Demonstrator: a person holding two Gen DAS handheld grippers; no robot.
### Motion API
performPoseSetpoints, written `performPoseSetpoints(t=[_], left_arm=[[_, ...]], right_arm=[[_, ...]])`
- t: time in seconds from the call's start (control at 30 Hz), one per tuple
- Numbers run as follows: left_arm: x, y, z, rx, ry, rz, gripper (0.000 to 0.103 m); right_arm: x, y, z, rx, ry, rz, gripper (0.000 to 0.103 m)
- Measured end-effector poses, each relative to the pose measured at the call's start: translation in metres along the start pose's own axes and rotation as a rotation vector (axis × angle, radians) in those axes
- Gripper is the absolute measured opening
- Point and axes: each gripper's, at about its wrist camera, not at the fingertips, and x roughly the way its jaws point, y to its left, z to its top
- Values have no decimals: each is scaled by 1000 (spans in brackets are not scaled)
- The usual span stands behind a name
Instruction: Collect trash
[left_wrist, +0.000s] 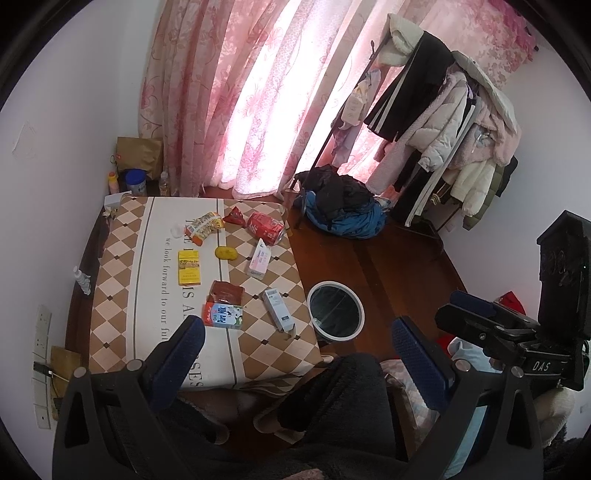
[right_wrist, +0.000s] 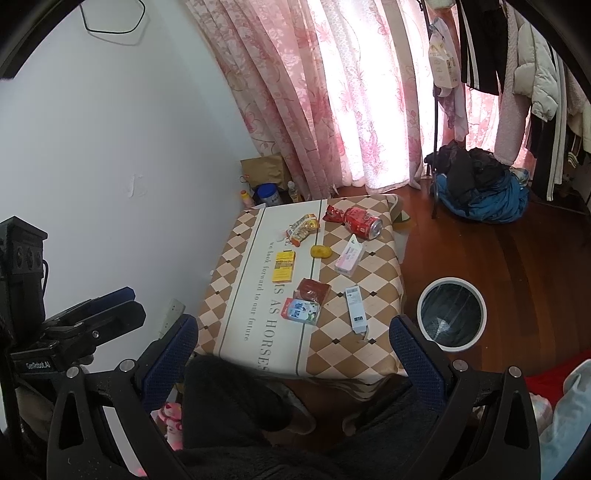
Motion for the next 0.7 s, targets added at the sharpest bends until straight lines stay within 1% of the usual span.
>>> performPoseSetpoints(t=[0.7], left_arm=[[-1, -1, 1, -7, 0, -2, 103]], right_arm=[[2, 7, 2, -11, 1, 10, 103]])
